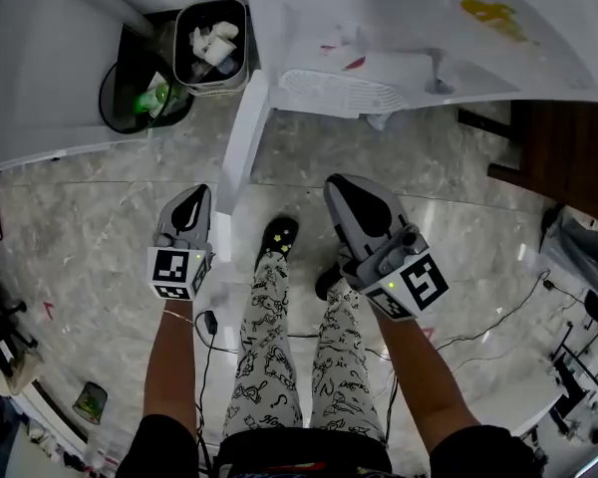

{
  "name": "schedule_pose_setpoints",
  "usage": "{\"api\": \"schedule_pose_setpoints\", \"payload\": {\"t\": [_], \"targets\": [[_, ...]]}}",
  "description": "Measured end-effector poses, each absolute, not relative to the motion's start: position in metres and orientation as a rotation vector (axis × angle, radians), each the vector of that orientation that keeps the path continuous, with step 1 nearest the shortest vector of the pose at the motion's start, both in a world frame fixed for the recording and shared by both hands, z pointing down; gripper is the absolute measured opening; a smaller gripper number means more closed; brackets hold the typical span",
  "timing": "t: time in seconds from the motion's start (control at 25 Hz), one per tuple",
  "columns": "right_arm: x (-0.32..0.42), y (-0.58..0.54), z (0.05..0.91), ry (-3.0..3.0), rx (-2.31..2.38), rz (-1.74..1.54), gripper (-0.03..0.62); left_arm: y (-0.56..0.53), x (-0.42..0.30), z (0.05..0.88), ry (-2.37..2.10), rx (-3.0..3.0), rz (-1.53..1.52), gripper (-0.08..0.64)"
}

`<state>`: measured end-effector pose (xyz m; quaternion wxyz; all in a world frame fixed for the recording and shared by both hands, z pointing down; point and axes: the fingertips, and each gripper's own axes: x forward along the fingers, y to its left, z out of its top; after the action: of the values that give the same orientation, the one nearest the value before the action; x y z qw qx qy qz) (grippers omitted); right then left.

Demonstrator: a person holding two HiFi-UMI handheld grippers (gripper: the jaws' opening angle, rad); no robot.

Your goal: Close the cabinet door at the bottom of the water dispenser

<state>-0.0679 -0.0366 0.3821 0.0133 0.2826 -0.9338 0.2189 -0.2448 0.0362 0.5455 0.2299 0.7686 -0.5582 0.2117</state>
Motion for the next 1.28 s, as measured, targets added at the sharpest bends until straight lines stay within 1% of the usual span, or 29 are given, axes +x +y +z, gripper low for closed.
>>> {"api": "schedule_pose_setpoints", "payload": {"t": [0.24, 0.44, 0.52, 0.64, 1.04, 1.28], "targets": [[-0.076, -0.036, 0.405, -2.911, 0.863, 0.748, 0.017, 0.047, -0.248, 0.598, -1.462, 2.071, 0.650, 0.000], [-0.067, -0.033, 0.408, -2.873, 0.828, 0.694, 0.017, 0.042, -0.248, 0.607, -1.494, 2.029, 0.620, 0.000], [-0.059, -0.034, 0.406, -2.870, 0.837, 0.687, 0.017, 0.039, -0.244, 0.611, -1.485, 2.028, 0.654, -0.002], [-0.046, -0.037, 0.408, -2.863, 0.879, 0.699, 0.017, 0.036, -0.223, 0.615, -1.417, 2.078, 0.706, -0.001], [0.012, -0.039, 0.410, -2.862, 1.033, 0.731, 0.017, 0.009, -0.143, 0.604, -1.447, 2.091, 0.512, -0.002], [0.048, -0.048, 0.415, -2.878, 1.061, 0.727, 0.017, -0.017, -0.088, 0.602, -1.412, 2.143, 0.520, 0.000]]}}
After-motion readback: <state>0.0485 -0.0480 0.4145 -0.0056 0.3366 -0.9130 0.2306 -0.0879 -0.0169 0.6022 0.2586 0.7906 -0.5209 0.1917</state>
